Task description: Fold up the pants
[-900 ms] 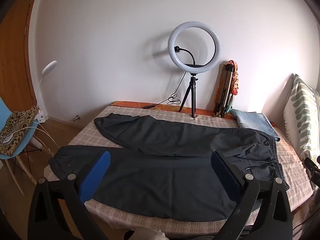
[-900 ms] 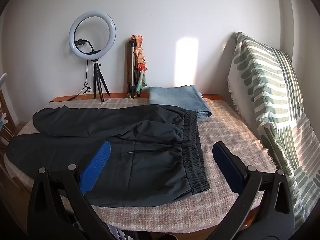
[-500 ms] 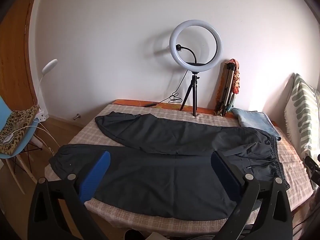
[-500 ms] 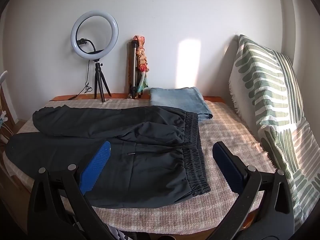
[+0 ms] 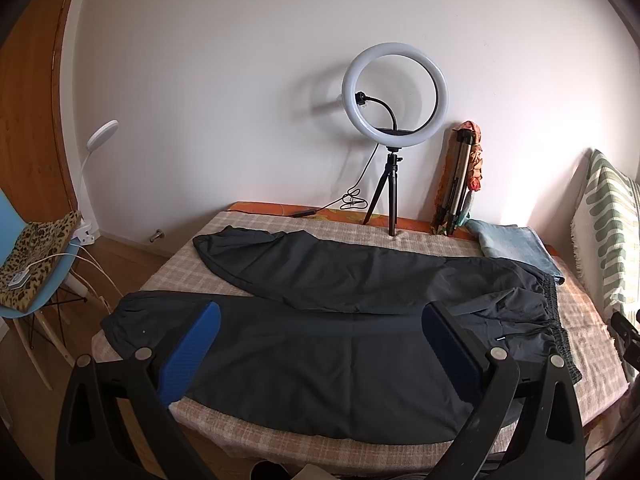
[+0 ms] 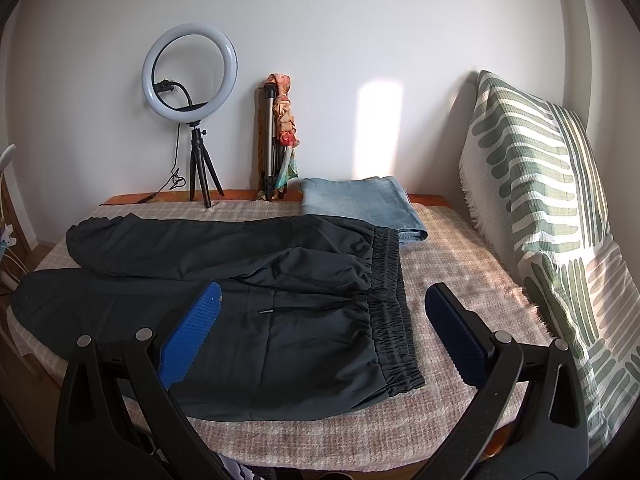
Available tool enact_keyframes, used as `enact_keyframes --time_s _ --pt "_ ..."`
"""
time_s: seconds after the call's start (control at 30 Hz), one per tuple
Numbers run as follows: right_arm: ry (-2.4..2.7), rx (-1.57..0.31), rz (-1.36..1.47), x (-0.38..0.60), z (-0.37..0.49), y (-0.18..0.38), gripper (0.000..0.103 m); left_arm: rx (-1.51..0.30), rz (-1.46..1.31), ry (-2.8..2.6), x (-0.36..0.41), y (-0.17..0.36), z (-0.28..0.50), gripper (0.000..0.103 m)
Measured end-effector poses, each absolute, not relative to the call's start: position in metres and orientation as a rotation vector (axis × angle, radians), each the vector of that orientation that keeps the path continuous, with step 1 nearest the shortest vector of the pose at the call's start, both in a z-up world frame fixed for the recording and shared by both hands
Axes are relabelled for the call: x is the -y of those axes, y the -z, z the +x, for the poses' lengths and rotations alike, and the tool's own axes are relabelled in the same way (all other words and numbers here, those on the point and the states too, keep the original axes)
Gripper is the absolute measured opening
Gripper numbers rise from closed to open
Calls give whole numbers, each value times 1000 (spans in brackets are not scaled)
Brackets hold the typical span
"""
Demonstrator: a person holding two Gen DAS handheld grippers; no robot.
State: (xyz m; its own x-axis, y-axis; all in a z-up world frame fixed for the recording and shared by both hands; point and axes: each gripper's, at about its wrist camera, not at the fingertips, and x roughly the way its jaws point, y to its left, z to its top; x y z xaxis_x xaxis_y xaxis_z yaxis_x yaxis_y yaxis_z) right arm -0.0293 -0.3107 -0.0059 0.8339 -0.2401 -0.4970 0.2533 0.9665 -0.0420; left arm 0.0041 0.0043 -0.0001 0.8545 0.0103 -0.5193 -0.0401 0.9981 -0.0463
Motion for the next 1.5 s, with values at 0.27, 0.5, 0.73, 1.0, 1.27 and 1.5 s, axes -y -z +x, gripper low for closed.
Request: enact_keyframes --time_s 0.27,0.5,0.73,1.0,1.27,1.5 --pt "252 -521 29 310 -29 4 103 -546 -53 -25 -4 2 4 102" --pt "248 -525 31 309 -29 5 103 -543 -59 -26 -5 2 3 102" --pt "242 -527 32 309 -27 6 103 -541 -59 -28 -5 2 3 102" --pt "239 -525 30 309 -26 8 103 -551 -55 -31 -6 3 9 102" --pt "208 -531 19 301 -10 3 103 -555 -36 -36 -13 6 18 102" --pt "94 -554 -27 292 25 -16 103 -550 -115 119 -54 13 34 102"
